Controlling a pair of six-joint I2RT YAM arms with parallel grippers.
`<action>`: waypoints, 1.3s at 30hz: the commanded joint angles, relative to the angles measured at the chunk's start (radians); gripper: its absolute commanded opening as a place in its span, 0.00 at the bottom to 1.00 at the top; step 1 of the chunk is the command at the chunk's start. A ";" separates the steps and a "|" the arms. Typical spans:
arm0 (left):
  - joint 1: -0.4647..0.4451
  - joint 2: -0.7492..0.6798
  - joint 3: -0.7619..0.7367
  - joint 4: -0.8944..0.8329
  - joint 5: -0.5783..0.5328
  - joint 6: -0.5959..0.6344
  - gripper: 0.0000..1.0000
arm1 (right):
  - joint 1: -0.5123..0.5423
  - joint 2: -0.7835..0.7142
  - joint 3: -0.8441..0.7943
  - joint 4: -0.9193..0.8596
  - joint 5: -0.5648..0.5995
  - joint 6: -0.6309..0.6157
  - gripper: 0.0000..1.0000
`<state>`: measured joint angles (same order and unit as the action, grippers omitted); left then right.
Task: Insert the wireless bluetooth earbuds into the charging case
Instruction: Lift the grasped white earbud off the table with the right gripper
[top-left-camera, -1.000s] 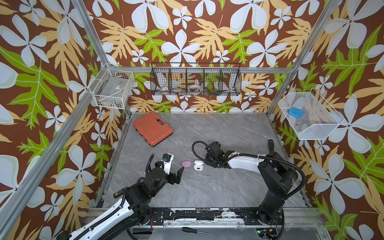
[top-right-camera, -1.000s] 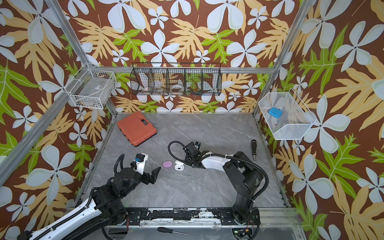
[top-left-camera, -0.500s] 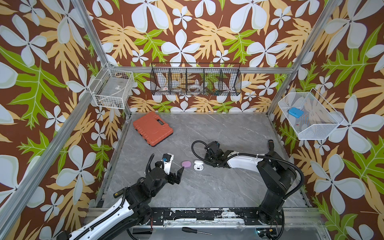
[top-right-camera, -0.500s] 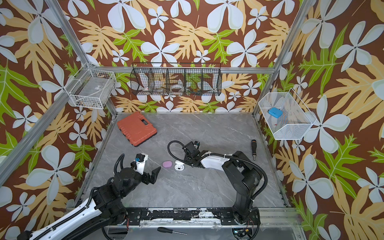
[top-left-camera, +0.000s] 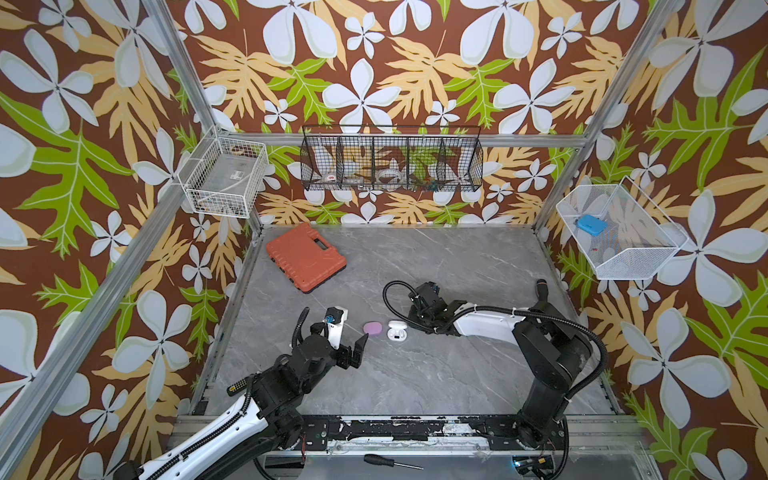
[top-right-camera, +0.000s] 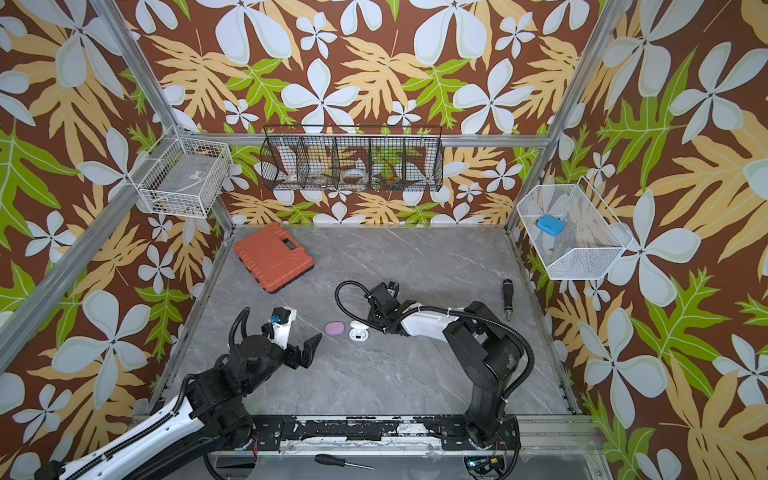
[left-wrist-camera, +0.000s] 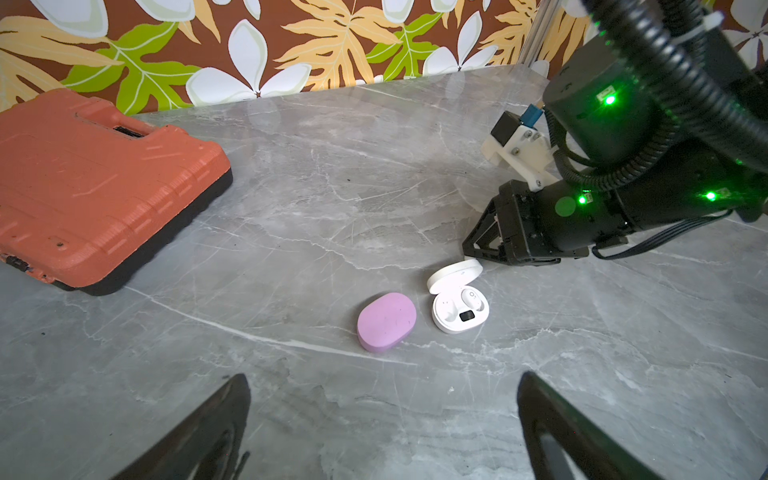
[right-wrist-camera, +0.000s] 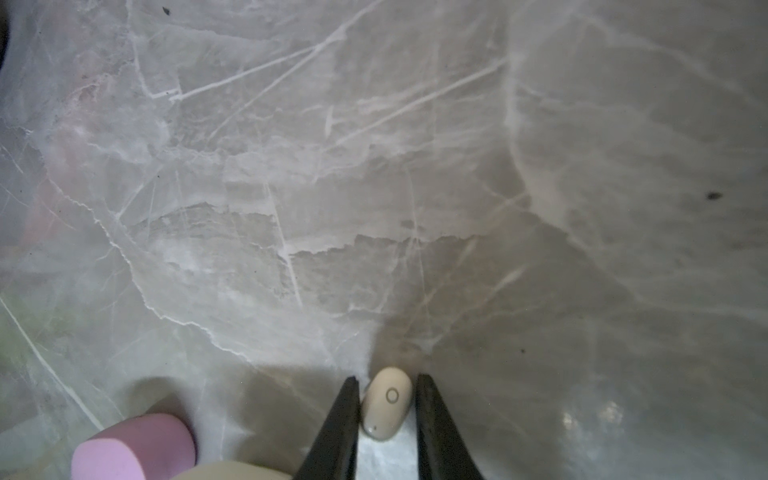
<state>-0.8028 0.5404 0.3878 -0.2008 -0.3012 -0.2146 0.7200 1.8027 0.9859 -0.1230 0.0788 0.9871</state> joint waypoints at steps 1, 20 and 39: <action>0.002 0.000 0.003 0.030 0.004 0.001 1.00 | -0.002 0.006 0.000 -0.047 0.005 -0.005 0.23; 0.007 0.004 0.005 0.030 0.008 0.000 1.00 | -0.004 -0.029 -0.018 -0.041 -0.006 -0.018 0.19; 0.008 -0.003 0.003 0.028 0.010 0.000 1.00 | 0.000 -0.156 -0.157 0.006 -0.038 0.009 0.18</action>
<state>-0.7956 0.5404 0.3878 -0.2008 -0.2897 -0.2146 0.7166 1.6630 0.8421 -0.1329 0.0521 0.9848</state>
